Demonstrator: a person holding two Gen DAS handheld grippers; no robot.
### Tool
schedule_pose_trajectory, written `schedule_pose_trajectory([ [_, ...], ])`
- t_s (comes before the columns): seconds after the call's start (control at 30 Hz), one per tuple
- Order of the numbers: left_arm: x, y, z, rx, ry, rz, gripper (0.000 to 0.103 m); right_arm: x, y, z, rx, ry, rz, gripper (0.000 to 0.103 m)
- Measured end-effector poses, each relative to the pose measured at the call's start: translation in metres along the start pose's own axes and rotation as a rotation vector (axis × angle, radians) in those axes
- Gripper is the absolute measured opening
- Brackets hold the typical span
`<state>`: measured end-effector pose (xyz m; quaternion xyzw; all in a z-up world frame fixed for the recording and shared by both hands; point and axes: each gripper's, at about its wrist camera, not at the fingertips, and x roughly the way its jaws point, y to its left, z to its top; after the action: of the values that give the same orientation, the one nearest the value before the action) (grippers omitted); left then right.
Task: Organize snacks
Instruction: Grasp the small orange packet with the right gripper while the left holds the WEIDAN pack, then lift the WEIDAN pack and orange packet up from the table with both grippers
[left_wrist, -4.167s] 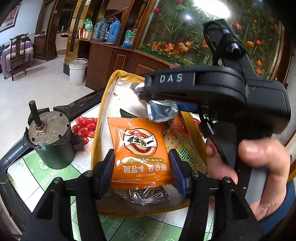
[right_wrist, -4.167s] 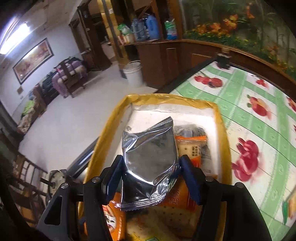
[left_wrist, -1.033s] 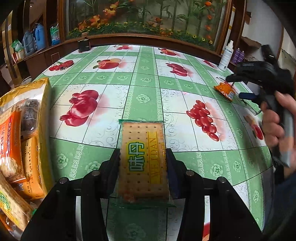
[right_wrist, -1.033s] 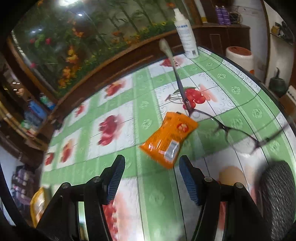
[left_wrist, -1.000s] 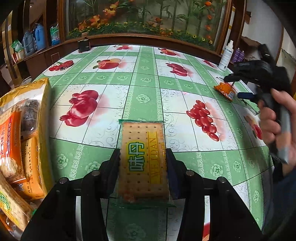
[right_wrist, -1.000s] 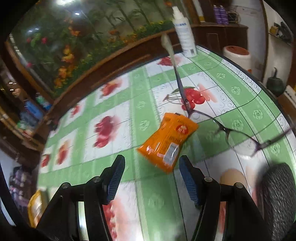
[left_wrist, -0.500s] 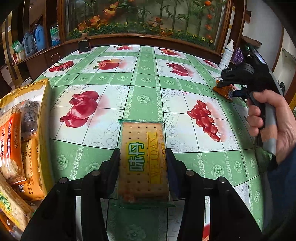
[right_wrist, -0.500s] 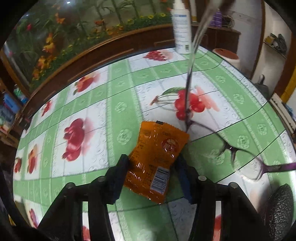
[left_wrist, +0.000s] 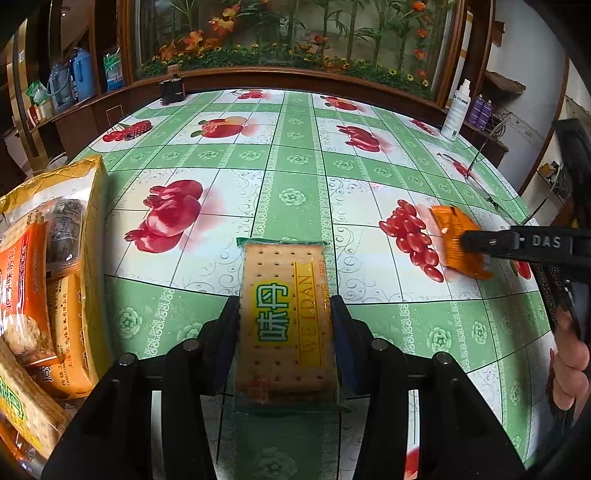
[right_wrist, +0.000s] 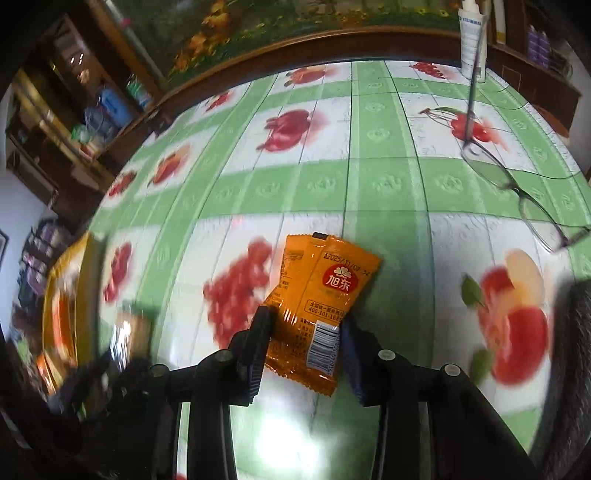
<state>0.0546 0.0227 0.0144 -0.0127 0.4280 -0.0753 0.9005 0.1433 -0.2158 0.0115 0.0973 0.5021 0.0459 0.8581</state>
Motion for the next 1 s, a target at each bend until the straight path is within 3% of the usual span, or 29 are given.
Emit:
schedule_pose_trajectory([
  [0.07,0.0,0.0,0.0,0.0,0.0,0.0,0.045,-0.012,-0.004,-0.001,0.016,-0.059,-0.046,0.055],
  [0.17,0.0,0.001,0.0,-0.004,0.0,-0.001,0.045,-0.017,-0.003,0.001,0.039,-0.088,-0.025,0.064],
  [0.43,0.0,0.001,0.0,-0.002,-0.002,-0.001,0.045,0.012,0.005,0.003,0.005,-0.076,-0.127,0.065],
  [0.57,-0.004,0.0,-0.001,0.006,-0.019,-0.017,0.045,0.013,0.011,-0.003,-0.045,-0.095,-0.151,0.048],
  [0.67,-0.008,-0.002,0.0,0.011,-0.041,-0.03,0.045,0.009,0.014,-0.008,-0.064,-0.106,-0.134,0.041],
  [1.0,-0.029,0.005,0.005,-0.02,-0.164,-0.063,0.045,-0.034,0.045,-0.027,-0.124,-0.226,-0.022,0.04],
])
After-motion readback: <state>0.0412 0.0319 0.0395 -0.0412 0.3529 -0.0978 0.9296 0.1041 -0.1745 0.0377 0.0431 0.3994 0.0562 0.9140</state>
